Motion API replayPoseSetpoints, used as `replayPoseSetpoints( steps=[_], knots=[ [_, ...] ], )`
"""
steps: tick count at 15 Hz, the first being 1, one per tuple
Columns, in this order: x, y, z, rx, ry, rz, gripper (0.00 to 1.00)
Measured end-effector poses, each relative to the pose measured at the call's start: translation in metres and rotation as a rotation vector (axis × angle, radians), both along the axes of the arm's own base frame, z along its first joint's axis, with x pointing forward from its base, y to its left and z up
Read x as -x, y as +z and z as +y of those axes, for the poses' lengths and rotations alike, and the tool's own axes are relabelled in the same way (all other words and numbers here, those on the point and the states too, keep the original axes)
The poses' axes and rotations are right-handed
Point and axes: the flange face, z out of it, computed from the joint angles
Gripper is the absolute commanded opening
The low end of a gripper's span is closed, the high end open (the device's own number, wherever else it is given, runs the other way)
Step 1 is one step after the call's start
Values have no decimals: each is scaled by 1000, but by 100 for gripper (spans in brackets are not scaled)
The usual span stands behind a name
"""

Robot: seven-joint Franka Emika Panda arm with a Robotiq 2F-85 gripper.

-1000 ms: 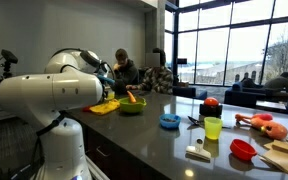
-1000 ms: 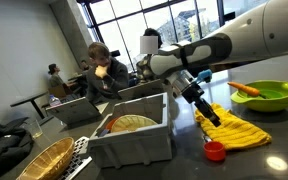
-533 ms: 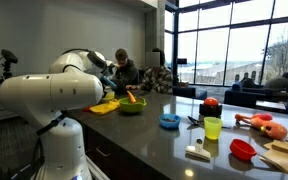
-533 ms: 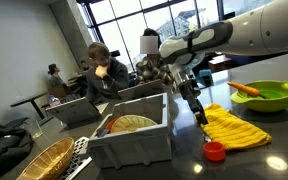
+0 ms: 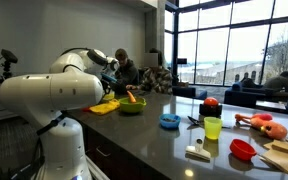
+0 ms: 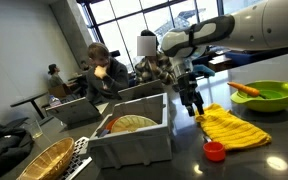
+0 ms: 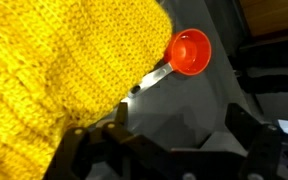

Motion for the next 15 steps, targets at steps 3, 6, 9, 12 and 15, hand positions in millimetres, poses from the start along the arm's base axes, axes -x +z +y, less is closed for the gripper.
replayPoseSetpoints(
  steps=[3,6,9,12,15],
  knots=[
    [-7,9,-6,69,-67,-55,100],
    [-11,8,-14,166,-125,-92,100],
    [-10,5,-14,192,-136,-100,100],
    [-7,5,-11,185,-136,-95,100],
    [-8,4,-11,224,-195,-98,100]
  ],
)
